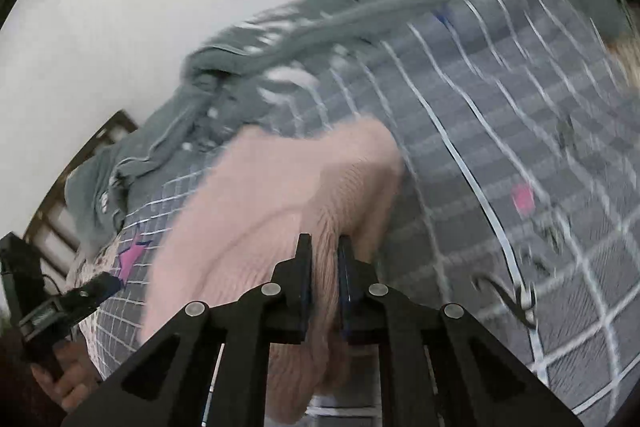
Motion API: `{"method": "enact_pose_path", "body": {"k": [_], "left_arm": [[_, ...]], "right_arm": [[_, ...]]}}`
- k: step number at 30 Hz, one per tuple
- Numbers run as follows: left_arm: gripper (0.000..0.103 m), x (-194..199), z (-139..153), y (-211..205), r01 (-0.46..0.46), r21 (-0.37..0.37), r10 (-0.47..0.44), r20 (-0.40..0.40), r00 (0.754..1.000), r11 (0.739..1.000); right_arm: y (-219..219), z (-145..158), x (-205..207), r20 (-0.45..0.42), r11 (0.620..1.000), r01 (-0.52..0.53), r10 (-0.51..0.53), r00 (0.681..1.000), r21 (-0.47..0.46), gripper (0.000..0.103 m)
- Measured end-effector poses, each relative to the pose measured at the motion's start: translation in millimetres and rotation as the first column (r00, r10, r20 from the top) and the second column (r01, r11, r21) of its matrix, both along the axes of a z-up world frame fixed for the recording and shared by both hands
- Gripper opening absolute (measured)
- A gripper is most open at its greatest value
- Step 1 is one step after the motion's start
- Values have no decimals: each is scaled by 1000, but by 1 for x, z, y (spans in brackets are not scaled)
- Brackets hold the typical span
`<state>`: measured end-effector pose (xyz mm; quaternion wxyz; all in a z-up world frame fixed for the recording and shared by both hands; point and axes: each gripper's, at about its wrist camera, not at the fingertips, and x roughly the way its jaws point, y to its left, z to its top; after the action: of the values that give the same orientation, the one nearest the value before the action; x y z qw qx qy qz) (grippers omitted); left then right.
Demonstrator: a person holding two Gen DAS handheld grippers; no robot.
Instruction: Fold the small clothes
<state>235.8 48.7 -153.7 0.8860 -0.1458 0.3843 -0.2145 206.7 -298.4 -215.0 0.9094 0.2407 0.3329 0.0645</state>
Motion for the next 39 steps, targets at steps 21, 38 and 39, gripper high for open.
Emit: {"method": "enact_pose_path", "body": {"k": [21, 38, 39], "left_arm": [[57, 79, -35, -70, 117, -82, -127, -126, 984, 990], [37, 97, -49, -71, 41, -185, -75, -180, 981, 982], [36, 95, -46, -71, 39, -184, -71, -169, 983, 982]], "right_arm": [[5, -22, 31, -81, 999, -32, 32, 996, 0, 63], [6, -24, 50, -121, 984, -115, 131, 984, 133, 46], [6, -23, 50, -118, 984, -116, 133, 984, 136, 44]]}}
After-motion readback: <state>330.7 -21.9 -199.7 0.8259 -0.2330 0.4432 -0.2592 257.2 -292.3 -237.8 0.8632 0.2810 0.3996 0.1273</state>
